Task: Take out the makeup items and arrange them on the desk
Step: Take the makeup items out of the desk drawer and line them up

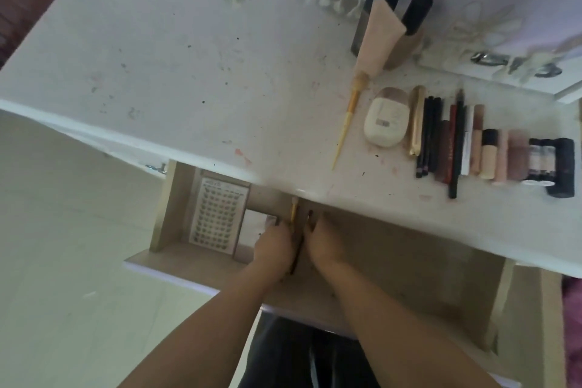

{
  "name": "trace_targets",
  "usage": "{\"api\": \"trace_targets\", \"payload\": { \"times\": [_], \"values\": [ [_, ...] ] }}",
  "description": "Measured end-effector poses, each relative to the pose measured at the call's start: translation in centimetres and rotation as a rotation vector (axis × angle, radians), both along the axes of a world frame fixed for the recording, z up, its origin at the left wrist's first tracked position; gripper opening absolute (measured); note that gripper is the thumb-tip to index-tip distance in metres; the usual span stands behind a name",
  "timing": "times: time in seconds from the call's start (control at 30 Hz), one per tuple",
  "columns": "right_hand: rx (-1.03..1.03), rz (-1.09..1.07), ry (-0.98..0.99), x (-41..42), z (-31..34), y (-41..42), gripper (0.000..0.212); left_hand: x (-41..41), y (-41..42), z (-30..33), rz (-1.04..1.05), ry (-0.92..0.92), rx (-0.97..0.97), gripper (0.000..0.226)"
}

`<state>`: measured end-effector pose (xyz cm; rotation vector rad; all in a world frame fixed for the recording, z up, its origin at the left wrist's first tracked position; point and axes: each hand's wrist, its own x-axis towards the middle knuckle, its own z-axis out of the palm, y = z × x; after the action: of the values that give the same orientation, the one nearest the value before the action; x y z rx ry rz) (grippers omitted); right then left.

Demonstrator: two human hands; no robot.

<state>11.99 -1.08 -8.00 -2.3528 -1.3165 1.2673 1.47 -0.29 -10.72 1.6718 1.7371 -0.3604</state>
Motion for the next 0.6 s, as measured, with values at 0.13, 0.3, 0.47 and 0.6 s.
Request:
{"api": "trace_targets", "payload": {
  "times": [0.13, 0.3, 0.47, 0.6],
  "values": [
    [0.012, -0.02, 0.062, -0.2, -1.2, -0.7, 0.033, -0.8, -0.3, 1.2, 0.028, -0.077, 0.008, 0.02],
    [-0.033, 0.259, -0.036, 0.9, -0.4, -1.0, 0.023, -2.7, -0.9, 5.2, -0.109, -0.163, -0.011, 0.038],
    [0.185, 0.488, -0.08, 1.6, 8.8, -2.5, 0.017, -5.3, -1.9, 11.8, -0.254, -0.389, 0.077, 0.024],
    [0.425, 0.292, 0.034, 3.6, 16.9, 0.7, 0.016, -5.2, 2.1, 17.7, -0.204, -0.455, 0.322, 0.014]
  ]
}}
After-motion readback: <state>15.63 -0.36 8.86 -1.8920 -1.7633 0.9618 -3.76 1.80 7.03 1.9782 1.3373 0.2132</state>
